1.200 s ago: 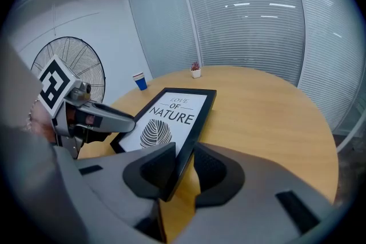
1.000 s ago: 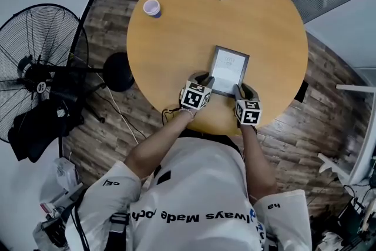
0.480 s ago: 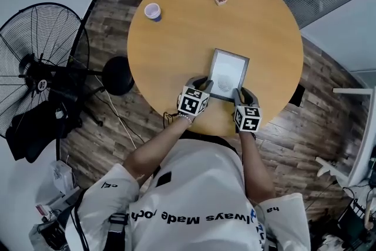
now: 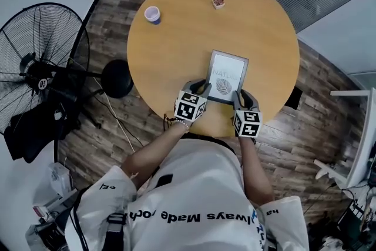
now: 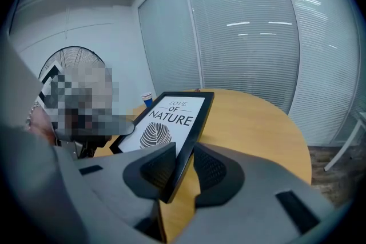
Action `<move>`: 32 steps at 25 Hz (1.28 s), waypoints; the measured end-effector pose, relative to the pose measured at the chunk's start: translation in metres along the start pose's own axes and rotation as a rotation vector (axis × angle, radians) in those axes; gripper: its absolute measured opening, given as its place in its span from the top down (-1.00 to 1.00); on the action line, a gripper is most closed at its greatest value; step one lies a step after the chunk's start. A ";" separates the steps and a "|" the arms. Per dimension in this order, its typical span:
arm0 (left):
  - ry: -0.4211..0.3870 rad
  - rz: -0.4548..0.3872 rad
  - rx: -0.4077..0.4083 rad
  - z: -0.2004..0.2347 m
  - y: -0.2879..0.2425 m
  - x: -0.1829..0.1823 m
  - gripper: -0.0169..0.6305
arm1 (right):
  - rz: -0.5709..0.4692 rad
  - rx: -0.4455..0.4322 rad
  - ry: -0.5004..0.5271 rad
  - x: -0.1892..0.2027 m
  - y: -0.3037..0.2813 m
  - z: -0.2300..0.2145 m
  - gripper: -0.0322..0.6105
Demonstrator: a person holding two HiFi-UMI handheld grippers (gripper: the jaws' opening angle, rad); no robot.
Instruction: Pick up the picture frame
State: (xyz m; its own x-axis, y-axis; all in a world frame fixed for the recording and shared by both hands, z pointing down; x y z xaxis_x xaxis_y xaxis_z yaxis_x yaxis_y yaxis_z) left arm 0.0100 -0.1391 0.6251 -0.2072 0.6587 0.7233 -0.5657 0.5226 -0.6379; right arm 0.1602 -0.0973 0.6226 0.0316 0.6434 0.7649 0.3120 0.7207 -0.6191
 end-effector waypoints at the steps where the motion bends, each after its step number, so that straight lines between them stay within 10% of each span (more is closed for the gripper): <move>1: 0.001 -0.006 -0.001 -0.001 0.002 -0.002 0.63 | -0.005 -0.001 0.002 -0.002 0.002 0.001 0.55; 32: 0.015 -0.184 -0.023 -0.037 0.094 -0.077 0.63 | -0.162 -0.010 0.070 -0.089 0.085 0.029 0.55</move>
State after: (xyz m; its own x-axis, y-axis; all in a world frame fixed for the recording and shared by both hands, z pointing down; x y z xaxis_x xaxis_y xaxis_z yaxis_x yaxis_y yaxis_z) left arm 0.0025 -0.1201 0.4996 -0.0898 0.5584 0.8247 -0.5743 0.6475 -0.5009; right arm 0.1569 -0.0856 0.4967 0.0459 0.4991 0.8653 0.3281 0.8107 -0.4850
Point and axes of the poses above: the fingertips, and each gripper's own axes: y backward along the fingers, z to its left, x out of its underside, the point moved 3 cm from there along y, backward along the fingers, and after that the axes turned 3 degrees about -x, right-handed, at the moved point
